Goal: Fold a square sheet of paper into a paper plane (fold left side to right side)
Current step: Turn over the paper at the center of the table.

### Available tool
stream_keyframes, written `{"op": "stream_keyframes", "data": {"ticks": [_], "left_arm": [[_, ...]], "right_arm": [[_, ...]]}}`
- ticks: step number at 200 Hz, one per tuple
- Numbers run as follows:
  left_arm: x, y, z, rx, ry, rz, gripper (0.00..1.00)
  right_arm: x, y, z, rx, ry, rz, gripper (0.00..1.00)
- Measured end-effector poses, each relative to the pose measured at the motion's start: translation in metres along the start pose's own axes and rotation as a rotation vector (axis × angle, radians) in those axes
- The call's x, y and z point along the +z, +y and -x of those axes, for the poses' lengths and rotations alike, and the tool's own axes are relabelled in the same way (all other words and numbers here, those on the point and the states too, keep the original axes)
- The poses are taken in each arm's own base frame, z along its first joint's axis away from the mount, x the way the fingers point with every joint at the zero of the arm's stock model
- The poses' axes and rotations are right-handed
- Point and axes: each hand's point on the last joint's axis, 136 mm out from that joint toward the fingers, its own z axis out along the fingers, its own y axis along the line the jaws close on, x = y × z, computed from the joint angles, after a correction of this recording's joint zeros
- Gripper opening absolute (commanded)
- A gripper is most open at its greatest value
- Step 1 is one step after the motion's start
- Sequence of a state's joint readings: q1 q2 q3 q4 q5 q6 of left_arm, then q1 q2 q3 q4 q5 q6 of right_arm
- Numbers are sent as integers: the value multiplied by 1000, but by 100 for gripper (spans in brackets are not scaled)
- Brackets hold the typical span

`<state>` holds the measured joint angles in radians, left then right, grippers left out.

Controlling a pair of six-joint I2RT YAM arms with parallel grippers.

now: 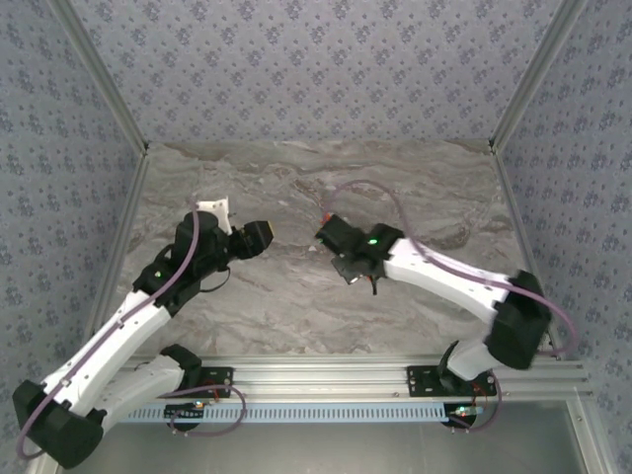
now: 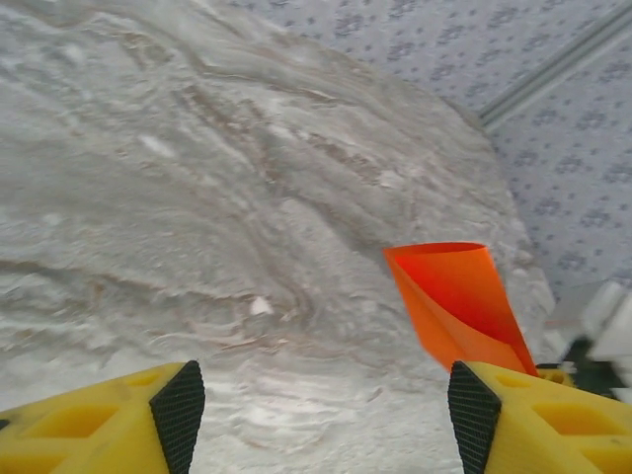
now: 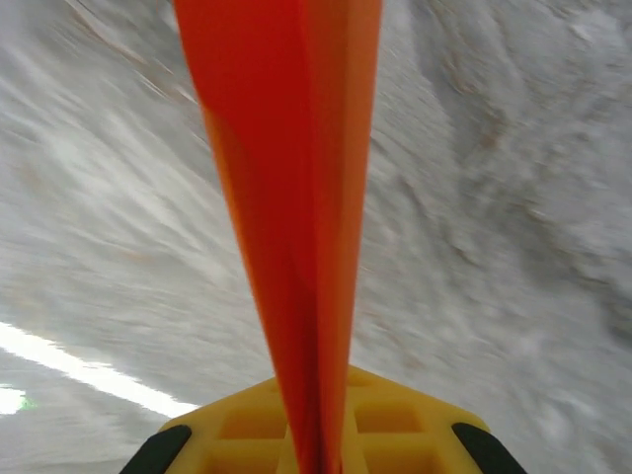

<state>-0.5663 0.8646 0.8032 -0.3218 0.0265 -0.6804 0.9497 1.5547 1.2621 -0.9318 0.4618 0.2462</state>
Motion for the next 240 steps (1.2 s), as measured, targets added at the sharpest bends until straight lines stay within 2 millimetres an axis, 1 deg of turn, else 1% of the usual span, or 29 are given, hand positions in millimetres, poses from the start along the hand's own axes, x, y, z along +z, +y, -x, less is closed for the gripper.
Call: {"op": "stream_keyframes", "data": {"ticks": [18,33,50,58,68,76,99,113,125,139,144,155,174,188,201,208,212,222,240], "left_arm": [[-5,11,-3,-1,-8,42,70],[-8,15,-3,0,-14,62,71],[-10,19,-3,1,-17,78,71],[-11,19,-4,1,-16,81,71],[-11,20,-4,1,-16,84,71],[-10,21,-5,1,-15,86,72],[-10,23,-7,-3,-8,93,73],[-8,26,-7,-17,-6,102,74],[-5,31,-8,-39,2,117,74],[2,38,-14,-74,25,129,74],[5,41,-17,-87,37,133,74],[15,47,-26,-116,68,135,74],[36,52,-48,-163,145,116,74],[53,53,-65,-200,202,84,74],[67,52,-83,-229,257,59,74],[75,49,-93,-236,290,46,74],[79,48,-98,-237,307,40,74],[89,40,-110,-237,344,12,74],[104,27,-131,-225,408,-25,74]], "right_arm": [[18,2,-10,-140,102,-170,8],[32,5,-16,-254,175,-291,8],[46,13,-22,-360,236,-377,8],[54,18,-24,-404,260,-406,10],[61,24,-27,-443,280,-427,17],[67,31,-31,-471,295,-431,26],[74,45,-38,-516,318,-400,47],[73,56,-41,-513,321,-341,60],[71,68,-43,-490,315,-257,73],[63,81,-44,-454,282,-142,84],[58,84,-44,-431,265,-97,87],[42,91,-42,-397,219,3,91],[7,97,-33,-313,100,183,97],[-17,92,-23,-223,2,307,100],[-30,76,-15,-109,-82,408,100],[-33,66,-12,-52,-117,447,100],[-33,57,-10,-7,-138,464,100],[-34,41,-7,90,-191,515,100],[-28,13,-6,259,-267,585,100]]}}
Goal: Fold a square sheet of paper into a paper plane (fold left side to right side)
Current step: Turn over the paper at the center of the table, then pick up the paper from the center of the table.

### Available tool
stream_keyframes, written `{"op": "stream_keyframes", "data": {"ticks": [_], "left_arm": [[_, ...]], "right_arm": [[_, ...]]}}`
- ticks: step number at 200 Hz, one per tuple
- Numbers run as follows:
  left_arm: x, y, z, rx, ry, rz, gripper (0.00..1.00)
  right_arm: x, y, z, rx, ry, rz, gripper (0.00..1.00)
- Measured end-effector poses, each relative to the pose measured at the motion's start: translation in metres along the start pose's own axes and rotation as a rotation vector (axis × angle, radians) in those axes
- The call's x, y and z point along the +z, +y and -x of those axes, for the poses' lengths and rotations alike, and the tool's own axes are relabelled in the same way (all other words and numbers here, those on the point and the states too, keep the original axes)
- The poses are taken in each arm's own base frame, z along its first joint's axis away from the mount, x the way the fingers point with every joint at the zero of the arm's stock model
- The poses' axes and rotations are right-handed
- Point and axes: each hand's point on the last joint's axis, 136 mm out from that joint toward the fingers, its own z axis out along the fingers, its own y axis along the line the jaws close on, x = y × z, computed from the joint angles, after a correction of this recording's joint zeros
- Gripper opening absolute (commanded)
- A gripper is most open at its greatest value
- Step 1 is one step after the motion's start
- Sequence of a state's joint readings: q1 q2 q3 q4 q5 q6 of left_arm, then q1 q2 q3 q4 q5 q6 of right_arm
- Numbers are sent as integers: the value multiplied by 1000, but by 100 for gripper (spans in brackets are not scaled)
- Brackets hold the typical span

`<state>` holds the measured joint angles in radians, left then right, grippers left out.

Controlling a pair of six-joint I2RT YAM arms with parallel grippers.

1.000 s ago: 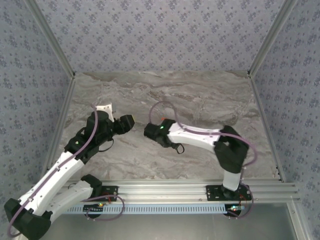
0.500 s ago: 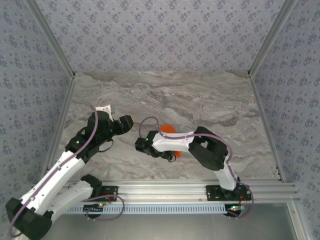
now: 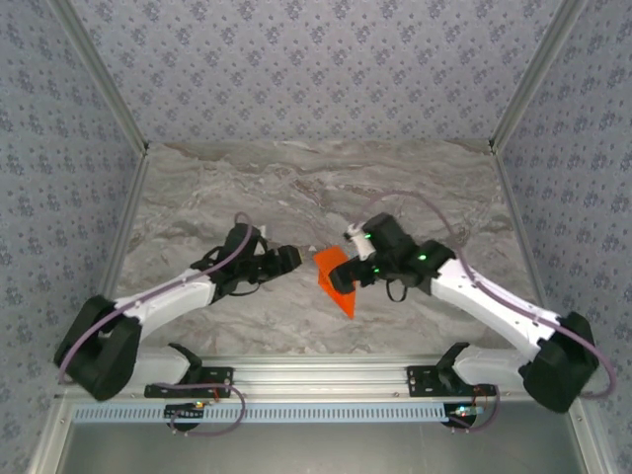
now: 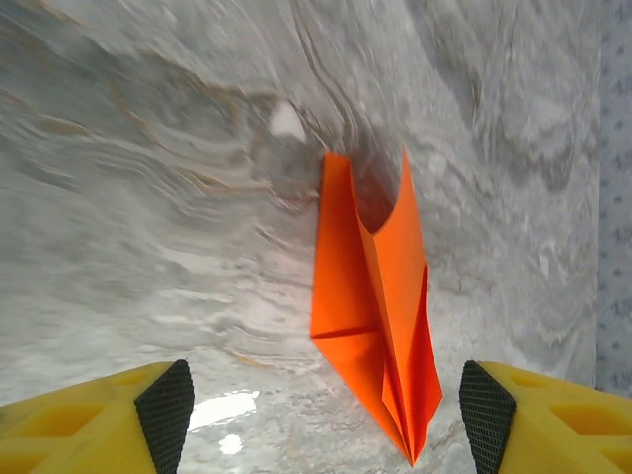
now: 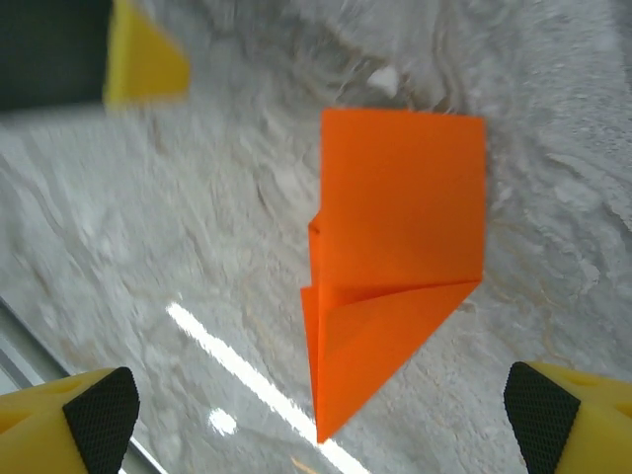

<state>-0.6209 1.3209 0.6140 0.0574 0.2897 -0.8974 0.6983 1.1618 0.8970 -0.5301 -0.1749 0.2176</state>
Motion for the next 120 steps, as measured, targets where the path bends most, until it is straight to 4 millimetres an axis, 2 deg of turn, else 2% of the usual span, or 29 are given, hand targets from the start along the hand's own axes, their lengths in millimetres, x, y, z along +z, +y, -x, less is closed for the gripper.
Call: {"op": "stream_keyframes", "data": {"ticks": [25,69,94,120], "left_arm": [[30,-9,-13,11,72,-15,73],[72,-28,-8,16,115,-65,69],[91,-28,-8,6,141,-76,57],[102,-24,-10,4,158,-77,36]], "right_arm": [[-2,-25,0,158,-77,87,100],[5,-55,-18,329,-104,198,98],[5,-64,-27,389,-115,235,97],[5,-64,-29,404,-123,270,95]]}}
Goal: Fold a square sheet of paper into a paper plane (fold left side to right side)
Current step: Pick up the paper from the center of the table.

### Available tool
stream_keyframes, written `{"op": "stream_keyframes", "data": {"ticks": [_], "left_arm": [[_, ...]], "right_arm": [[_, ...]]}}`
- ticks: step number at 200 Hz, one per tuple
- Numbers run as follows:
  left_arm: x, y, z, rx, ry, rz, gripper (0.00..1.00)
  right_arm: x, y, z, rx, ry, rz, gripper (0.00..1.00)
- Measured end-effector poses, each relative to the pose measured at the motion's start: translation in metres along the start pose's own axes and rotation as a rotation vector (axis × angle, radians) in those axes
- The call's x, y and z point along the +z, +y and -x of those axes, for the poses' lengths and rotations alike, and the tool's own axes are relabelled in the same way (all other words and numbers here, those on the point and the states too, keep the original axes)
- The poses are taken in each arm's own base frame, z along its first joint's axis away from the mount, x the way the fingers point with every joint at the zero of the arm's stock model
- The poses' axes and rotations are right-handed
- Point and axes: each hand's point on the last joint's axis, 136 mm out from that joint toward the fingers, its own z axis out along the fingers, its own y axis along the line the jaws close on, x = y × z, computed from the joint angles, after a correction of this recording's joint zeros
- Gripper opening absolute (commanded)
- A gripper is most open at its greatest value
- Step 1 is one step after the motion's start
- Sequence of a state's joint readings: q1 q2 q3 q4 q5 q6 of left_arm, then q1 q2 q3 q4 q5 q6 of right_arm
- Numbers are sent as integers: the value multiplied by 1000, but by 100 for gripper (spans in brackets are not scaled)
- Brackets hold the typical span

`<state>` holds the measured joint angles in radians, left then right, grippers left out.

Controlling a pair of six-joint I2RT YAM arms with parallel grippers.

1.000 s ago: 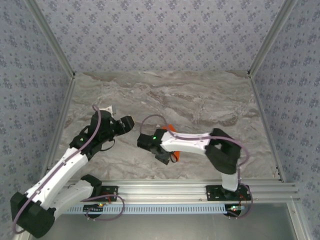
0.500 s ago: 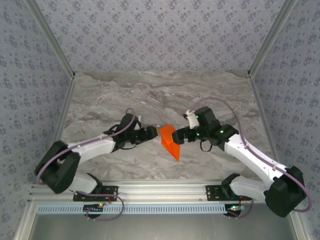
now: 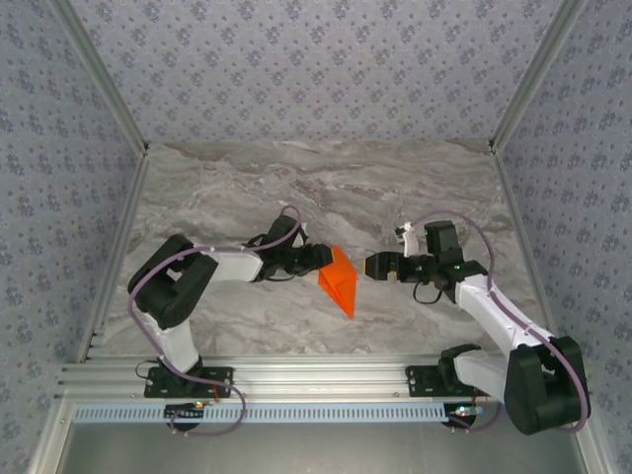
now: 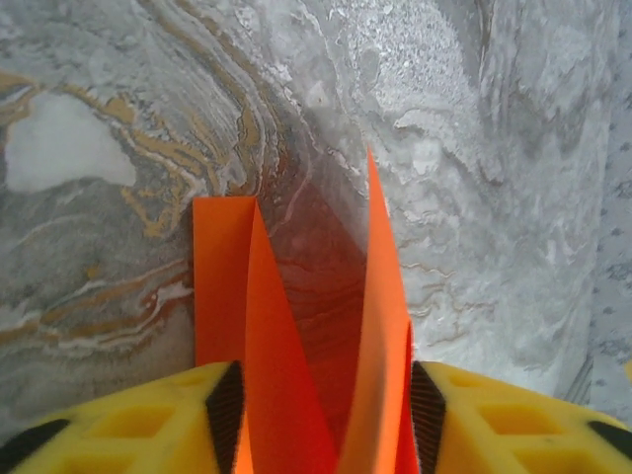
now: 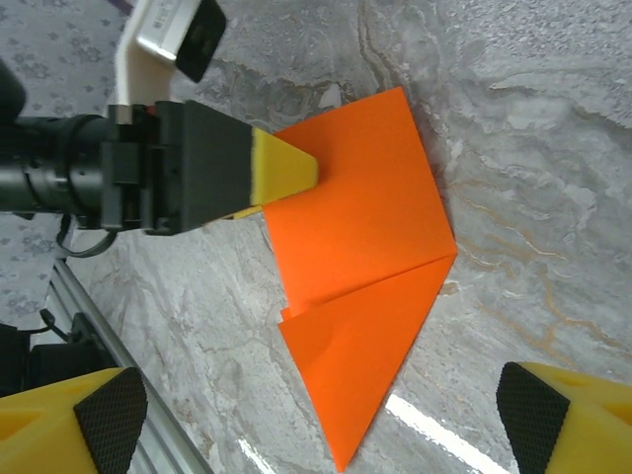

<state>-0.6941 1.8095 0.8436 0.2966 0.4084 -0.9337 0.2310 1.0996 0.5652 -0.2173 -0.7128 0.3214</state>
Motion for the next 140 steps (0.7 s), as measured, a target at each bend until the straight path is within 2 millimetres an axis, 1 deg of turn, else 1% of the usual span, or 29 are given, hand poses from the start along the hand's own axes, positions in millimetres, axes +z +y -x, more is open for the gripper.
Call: {"op": "stream_keyframes", "data": {"ticks": [21,32,47,58,75,97,120,140], "left_arm": [[2,1,-1,16,4,-4,19],[2,-2,0,24,0,-12,13],[0,-4,3,48,-6,-24,7],[-2,-6,4,64,-10,-40,5],[-14,-8,3,93,-18,-71,3],[-33,-18,4,140,-32,-132,1],[-53,-37,5,205,-51,-215,1],[-63,-50,3,249,-50,-272,1]], "right_arm": [[0,2,0,-3,-2,22,94],[-1,1,2,0,-8,33,95],[0,-1,3,9,-13,57,95],[3,-3,3,20,-7,75,95],[9,-5,2,35,15,105,94],[18,-9,0,54,38,134,86],[29,-10,3,59,51,174,77],[41,-7,6,55,71,218,70]]}}
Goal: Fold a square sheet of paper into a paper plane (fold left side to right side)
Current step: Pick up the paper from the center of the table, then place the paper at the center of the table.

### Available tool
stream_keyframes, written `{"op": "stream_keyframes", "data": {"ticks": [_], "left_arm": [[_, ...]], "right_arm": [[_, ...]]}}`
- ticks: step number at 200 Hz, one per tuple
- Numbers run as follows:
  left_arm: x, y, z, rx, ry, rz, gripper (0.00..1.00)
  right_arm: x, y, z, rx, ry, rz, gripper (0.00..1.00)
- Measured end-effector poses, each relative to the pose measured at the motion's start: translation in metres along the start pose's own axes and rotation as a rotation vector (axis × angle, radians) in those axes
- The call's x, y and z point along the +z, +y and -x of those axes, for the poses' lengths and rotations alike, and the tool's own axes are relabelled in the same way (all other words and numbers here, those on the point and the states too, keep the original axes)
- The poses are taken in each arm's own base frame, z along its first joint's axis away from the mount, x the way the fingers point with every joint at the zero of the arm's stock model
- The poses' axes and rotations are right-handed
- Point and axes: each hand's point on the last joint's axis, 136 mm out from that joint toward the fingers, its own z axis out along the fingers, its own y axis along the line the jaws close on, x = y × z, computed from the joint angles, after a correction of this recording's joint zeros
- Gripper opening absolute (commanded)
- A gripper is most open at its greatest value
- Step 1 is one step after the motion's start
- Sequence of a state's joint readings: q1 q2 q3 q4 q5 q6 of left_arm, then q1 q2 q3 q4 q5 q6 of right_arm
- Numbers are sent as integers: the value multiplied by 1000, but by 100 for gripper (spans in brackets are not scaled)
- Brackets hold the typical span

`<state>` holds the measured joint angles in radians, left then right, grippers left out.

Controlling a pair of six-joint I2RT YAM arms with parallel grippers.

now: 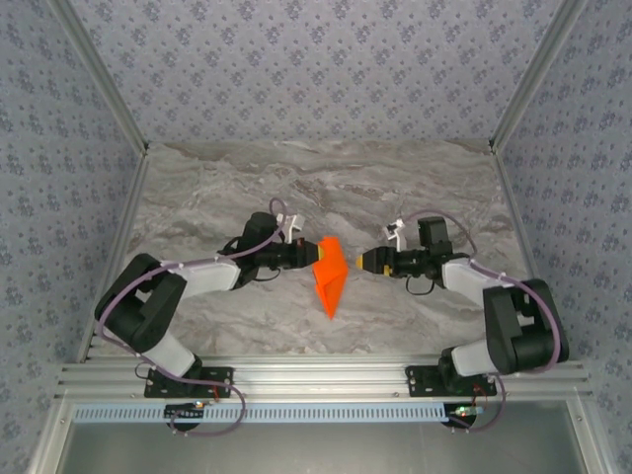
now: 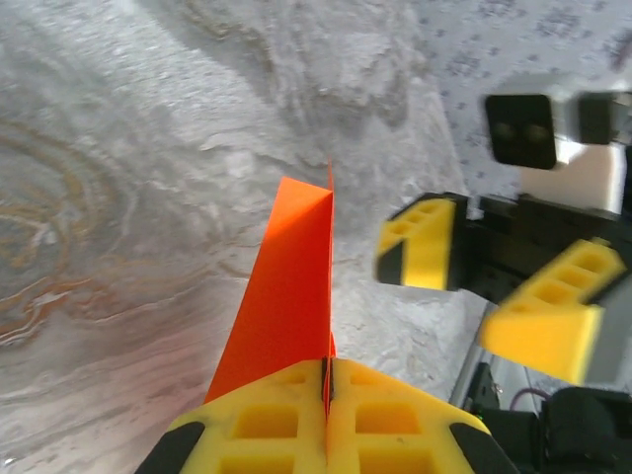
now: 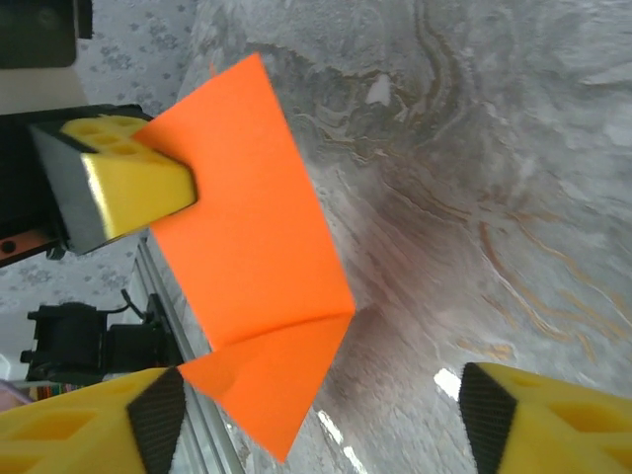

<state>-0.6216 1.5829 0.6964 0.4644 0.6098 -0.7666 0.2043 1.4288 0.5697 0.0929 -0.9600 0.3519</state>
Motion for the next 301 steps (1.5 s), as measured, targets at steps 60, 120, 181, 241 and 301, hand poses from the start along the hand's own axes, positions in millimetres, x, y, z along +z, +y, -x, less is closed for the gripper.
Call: {"op": "stream_keyframes", "data": {"ticks": [60,120,181,241,301], "left_arm": [[-3,-11,-12,30,43,-74,1],[-4,-16,-14,40,53,-104,1],[-5,-16,-13,40,53,-104,6],[-16,21,-7,31,46,49,64],[-71,4,11,216,-64,288,66]], "right_arm": [[29,15,11,-61,30,151,61],[41,22,7,-74,72,220,49],[41,23,2,-83,94,239,6],[39,10,-6,0,131,162,0],[38,-1,-6,141,136,26,0]]}}
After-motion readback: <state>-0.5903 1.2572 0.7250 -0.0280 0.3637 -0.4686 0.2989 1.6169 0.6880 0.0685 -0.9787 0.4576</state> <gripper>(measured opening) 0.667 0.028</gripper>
